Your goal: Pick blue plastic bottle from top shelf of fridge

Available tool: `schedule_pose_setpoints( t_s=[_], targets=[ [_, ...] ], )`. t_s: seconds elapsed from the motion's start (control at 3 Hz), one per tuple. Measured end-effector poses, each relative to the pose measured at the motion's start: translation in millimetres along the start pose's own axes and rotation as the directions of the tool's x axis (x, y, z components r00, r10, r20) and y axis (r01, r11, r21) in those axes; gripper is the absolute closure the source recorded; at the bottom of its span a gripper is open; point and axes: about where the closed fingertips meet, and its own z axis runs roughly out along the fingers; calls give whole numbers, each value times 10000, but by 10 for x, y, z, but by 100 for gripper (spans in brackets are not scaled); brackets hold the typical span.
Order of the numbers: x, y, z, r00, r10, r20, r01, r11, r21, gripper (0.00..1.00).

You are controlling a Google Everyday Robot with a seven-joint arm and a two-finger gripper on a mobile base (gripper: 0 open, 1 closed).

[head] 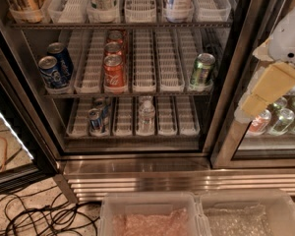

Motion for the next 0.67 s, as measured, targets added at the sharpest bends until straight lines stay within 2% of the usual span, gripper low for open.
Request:
schedule_pose_setpoints(
  t_s=[0.33, 0.67],
  targets=[
    [-109, 43, 69, 9996, -237, 137, 245, 9981, -566, 0],
    [-111, 45, 70, 9996, -243, 138, 250, 9980, -580, 0]
  ],
)
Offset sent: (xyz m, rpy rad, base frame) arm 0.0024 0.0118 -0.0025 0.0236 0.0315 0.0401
